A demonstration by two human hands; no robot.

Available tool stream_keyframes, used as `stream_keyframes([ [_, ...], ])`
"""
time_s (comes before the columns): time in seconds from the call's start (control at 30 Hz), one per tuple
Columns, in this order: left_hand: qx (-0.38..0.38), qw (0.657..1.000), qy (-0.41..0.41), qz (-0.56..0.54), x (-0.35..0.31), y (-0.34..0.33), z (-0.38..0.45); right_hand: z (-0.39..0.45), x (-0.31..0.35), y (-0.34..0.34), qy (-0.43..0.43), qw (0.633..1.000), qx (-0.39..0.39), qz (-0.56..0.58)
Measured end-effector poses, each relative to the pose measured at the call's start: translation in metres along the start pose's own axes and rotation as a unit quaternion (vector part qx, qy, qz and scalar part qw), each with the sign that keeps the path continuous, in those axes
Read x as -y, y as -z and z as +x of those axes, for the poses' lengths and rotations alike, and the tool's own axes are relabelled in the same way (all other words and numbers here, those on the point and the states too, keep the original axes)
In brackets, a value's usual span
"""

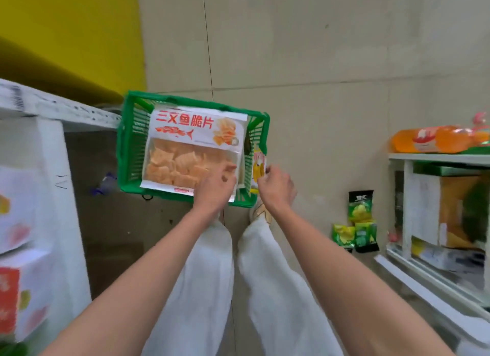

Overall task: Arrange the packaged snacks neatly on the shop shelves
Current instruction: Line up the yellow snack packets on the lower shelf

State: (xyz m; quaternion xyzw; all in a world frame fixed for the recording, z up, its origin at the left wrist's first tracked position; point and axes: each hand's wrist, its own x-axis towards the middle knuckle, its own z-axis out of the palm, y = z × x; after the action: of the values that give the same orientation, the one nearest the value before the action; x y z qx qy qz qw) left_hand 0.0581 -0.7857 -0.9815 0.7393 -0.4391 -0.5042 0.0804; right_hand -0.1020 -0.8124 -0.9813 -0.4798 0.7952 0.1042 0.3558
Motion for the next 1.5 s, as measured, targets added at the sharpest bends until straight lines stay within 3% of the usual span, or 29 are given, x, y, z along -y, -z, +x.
stream_keyframes([
  [0.13, -0.071, 0.995, -0.059, 0.041, 0.019, -0.024, 0.047, 0.054, 0.006, -0.05, 0.037, 0.997, -0.021, -0.059],
  [0.3, -0.063, 0.99, -0.081, 0.093, 0.034, -0.022, 0.054, 0.073, 0.005, -0.068, 0.032, 0.996, -0.005, -0.085],
  [0.4, -0.061, 0.989, -0.066, 0.114, 0.023, 0.004, 0.025, 0.048, 0.012, -0.042, 0.063, 0.992, 0.013, -0.109],
  [0.53, -0.05, 0.984, -0.009, 0.17, -0.013, 0.057, -0.033, -0.005, 0.037, 0.029, 0.166, 0.974, 0.047, -0.146],
  [0.67, -0.087, 0.973, 0.023, 0.212, -0.053, 0.117, -0.111, -0.069, 0.079, 0.11, 0.315, 0.917, 0.079, -0.231],
  [0.8, -0.182, 0.962, 0.062, 0.196, -0.1, 0.185, -0.213, -0.155, 0.14, 0.191, 0.439, 0.852, 0.074, -0.274],
  [0.9, -0.292, 0.938, 0.096, 0.16, -0.12, 0.229, -0.298, -0.229, 0.187, 0.227, 0.54, 0.807, 0.055, -0.231],
  [1.03, -0.463, 0.872, 0.109, 0.119, -0.13, 0.255, -0.413, -0.336, 0.226, 0.248, 0.64, 0.758, 0.055, -0.108],
  [1.13, -0.565, 0.81, 0.104, 0.117, -0.144, 0.258, -0.494, -0.413, 0.212, 0.249, 0.702, 0.709, 0.037, -0.053],
  [1.3, -0.645, 0.74, 0.165, 0.091, -0.126, 0.254, -0.604, -0.526, 0.176, 0.233, 0.797, 0.591, 0.041, -0.12],
  [1.43, -0.655, 0.717, 0.233, 0.052, -0.08, 0.206, -0.675, -0.601, 0.147, 0.216, 0.787, 0.592, 0.07, -0.16],
  [1.5, -0.649, 0.713, 0.264, 0.029, -0.059, 0.184, -0.702, -0.628, 0.13, 0.204, 0.795, 0.572, 0.094, -0.176],
])
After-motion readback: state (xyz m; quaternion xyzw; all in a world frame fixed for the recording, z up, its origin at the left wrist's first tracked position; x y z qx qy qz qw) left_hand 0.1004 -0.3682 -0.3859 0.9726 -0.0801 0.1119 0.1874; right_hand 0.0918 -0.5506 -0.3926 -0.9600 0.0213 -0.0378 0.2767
